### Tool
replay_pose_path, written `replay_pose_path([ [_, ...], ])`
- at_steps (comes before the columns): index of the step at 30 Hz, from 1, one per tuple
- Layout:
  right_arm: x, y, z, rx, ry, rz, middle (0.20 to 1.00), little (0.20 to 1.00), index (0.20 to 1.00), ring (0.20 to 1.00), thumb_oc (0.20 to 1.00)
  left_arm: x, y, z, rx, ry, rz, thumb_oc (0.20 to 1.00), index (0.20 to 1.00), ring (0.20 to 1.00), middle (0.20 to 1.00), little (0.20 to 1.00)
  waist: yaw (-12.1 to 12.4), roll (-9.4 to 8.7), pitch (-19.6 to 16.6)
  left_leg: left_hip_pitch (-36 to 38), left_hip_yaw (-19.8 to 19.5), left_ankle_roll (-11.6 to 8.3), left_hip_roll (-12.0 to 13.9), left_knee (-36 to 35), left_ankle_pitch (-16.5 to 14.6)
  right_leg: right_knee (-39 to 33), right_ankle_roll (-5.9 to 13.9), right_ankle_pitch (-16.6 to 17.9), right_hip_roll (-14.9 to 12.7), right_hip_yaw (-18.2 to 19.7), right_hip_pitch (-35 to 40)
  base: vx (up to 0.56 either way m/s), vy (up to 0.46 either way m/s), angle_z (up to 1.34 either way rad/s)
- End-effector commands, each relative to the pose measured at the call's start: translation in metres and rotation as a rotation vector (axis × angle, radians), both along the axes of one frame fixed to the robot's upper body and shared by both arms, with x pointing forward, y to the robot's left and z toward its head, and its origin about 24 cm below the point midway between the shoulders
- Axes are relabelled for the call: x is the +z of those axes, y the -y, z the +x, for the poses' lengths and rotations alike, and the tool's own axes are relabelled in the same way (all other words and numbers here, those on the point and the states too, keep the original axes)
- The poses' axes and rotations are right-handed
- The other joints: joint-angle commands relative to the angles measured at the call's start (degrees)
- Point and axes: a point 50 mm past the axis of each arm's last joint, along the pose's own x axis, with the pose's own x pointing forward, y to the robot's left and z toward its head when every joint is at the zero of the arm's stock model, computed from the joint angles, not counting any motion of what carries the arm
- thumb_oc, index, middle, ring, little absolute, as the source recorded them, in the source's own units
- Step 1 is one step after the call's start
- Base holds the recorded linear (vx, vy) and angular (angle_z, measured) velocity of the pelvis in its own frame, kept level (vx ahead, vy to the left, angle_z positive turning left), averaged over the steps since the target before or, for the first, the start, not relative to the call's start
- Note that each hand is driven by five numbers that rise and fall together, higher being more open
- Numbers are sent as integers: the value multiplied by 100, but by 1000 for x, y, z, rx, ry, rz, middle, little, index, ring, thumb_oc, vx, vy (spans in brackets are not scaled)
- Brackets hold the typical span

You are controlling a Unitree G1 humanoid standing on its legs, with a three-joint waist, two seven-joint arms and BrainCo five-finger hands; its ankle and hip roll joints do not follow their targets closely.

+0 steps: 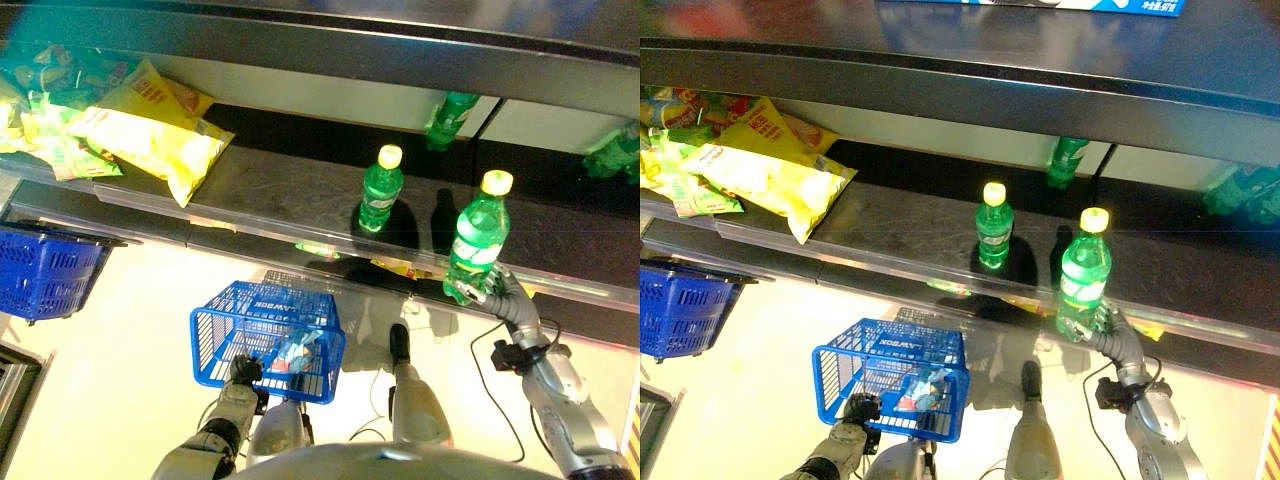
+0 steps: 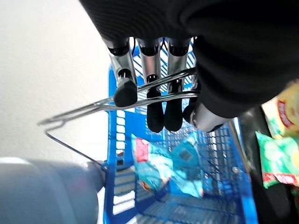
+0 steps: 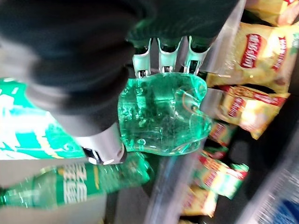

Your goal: Pick up the snacks into the basket

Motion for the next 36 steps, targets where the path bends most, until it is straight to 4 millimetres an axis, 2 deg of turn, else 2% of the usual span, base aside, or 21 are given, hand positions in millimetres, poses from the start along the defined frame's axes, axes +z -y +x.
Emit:
replay_pose_path([
  [1, 27, -6, 7, 134, 116, -156, 200, 200, 200, 200, 200, -4, -21, -14, 60, -39, 23, 200, 200, 200, 200, 200, 75, -198, -209, -296, -125, 257, -363, -1, -33, 24, 37, -270, 264, -35, 31, 0, 0, 0],
  [2, 3, -1, 3, 131, 9, -263, 200, 200, 200, 200, 200, -3, -18, -13, 88, -14, 6, 200, 200, 200, 200, 200, 106, -225, -144, -323, -145, 257, -357, -1, -7, 24, 40, -252, 272, -54, 4, -36, -20, 2],
  [4, -15, 1, 5, 123, -58, -379, 200, 200, 200, 200, 200, 3, -16, -2, 122, 49, -2, 200, 200, 200, 200, 200, 136, -250, -31, -369, -173, 260, -355, -1, 30, 30, 39, -233, 282, -76, -36, -45, -23, 1],
  [5, -16, 1, 6, 124, -57, -379, 200, 200, 200, 200, 200, 3, -17, -2, 124, 50, -1, 200, 200, 200, 200, 200, 129, -255, -27, -368, -173, 259, -355, -1, 30, 31, 39, -233, 283, -76, -35, -36, -19, 1],
  [7, -30, -5, 17, 132, -89, -468, 200, 200, 200, 200, 200, 19, -12, 23, 141, 176, -18, 200, 200, 200, 200, 200, 202, -292, 139, -443, -214, 270, -356, -1, 85, 51, 32, -212, 290, -114, -92, -42, -27, 2],
  [8, -30, -5, 18, 133, -88, -468, 200, 200, 200, 200, 200, 19, -13, 24, 142, 177, -17, 200, 200, 200, 200, 200, 196, -297, 146, -442, -216, 270, -356, -1, 85, 52, 32, -213, 289, -116, -89, -52, -33, 0],
  [9, -31, -13, 30, 152, -69, -529, 200, 200, 200, 200, 200, 38, -10, 47, 127, 315, -27, 200, 200, 200, 200, 200, 256, -304, 277, -524, -254, 280, -363, -1, 124, 64, 29, -197, 295, -148, -145, -34, -16, 2],
  [10, -32, -22, 37, 187, -57, -533, 200, 200, 200, 200, 200, 49, 0, 66, 93, 362, -33, 200, 200, 200, 200, 200, 246, -332, 318, -558, -260, 274, -362, -1, 144, 64, 28, -190, 296, -156, -176, -34, -22, 6],
  [11, -36, -23, 41, 183, -63, -552, 200, 200, 200, 200, 200, 72, 4, 90, 91, 483, -36, 200, 200, 200, 200, 200, 244, -346, 399, -568, -272, 274, -359, -1, 137, 80, 27, -193, 308, -165, -192, -19, -13, 7],
  [14, -30, -26, 64, 173, -27, -648, 200, 200, 200, 200, 200, 113, 6, 111, 58, 692, -120, 200, 200, 200, 200, 200, 345, -312, 560, -737, -341, 284, -381, -1, 212, 98, 20, -143, 288, -229, -318, -29, -7, 19],
  [15, -30, -26, 64, 174, -25, -648, 200, 200, 200, 200, 200, 114, 5, 111, 59, 693, -119, 200, 200, 200, 200, 200, 338, -317, 564, -738, -343, 284, -381, -1, 213, 99, 20, -143, 288, -231, -320, -40, 1, 7],
  [16, -30, -39, 79, 201, -6, -685, 200, 200, 200, 200, 200, 137, 20, 130, -2, 777, -145, 200, 200, 200, 200, 200, 364, -315, 683, -831, -379, 280, -389, -1, 253, 123, 11, -138, 286, -272, -397, -25, 1, 3],
  [18, -28, -46, 88, 211, 10, -692, 200, 200, 200, 200, 200, 147, 26, 139, -30, 806, -148, 200, 200, 200, 200, 200, 363, -330, 760, -898, -403, 279, -391, -1, 269, 148, 6, -143, 285, -288, -460, -40, 0, 9],
  [19, -20, -61, 104, 234, 62, -710, 200, 200, 200, 200, 200, 167, 39, 155, -72, 866, -160, 200, 200, 200, 200, 200, 384, -362, 867, -1013, -405, 274, -371, -1, 305, 178, 3, -132, 279, -307, -556, -41, -1, 17],
  [21, -14, -76, 118, 256, 99, -733, 200, 200, 200, 200, 200, 186, 56, 166, -125, 922, -176, 200, 200, 200, 200, 200, 404, -375, 990, -1129, -414, 269, -356, -1, 347, 194, 2, -125, 268, -320, -662, -31, 12, 18],
  [23, -10, -83, 123, 267, 124, -730, 200, 200, 200, 200, 200, 192, 61, 170, -138, 940, -185, 200, 200, 200, 200, 200, 404, -390, 1040, -1195, -426, 265, -351, -1, 367, 203, 1, -124, 262, -321, -720, -17, 8, 11],
  [25, -2, -100, 136, 269, 162, -706, 200, 200, 200, 200, 200, 216, 81, 178, -199, 1012, -206, 200, 200, 200, 200, 200, 447, -419, 1180, -1395, -460, 260, -340, 52, 407, 242, 4, -96, 247, -339, -883, -10, -1, 3],
  [28, 3, -115, 148, 270, 178, -713, 200, 200, 200, 200, 200, 231, 104, 180, -268, 1059, -238, 200, 200, 200, 200, 200, 491, -392, 1282, -1598, -488, 245, -356, 75, 453, 254, 5, -77, 228, -385, -1042, -6, 4, 4],
  [29, 3, -116, 149, 270, 179, -713, 200, 200, 200, 200, 200, 232, 104, 180, -268, 1060, -237, 200, 200, 200, 200, 200, 486, -394, 1278, -1611, -491, 245, -356, 78, 455, 259, 5, -78, 227, -388, -1054, -15, -2, 11],
  [34, 16, -137, 168, 216, 215, -693, 200, 200, 200, 200, 200, 248, 147, 169, -372, 1115, -350, 200, 200, 200, 200, 200, 616, -263, 1387, -2130, -583, 265, -441, 302, 437, 470, -33, -144, 160, -478, -1487, -13, 2, 11],
  [36, 18, -139, 171, 199, 213, -672, 200, 200, 200, 200, 200, 249, 152, 167, -385, 1116, -362, 200, 200, 200, 200, 200, 633, -244, 1387, -2245, -595, 279, -473, 370, 419, 526, -37, -154, 143, -486, -1586, -19, 6, 21],
])
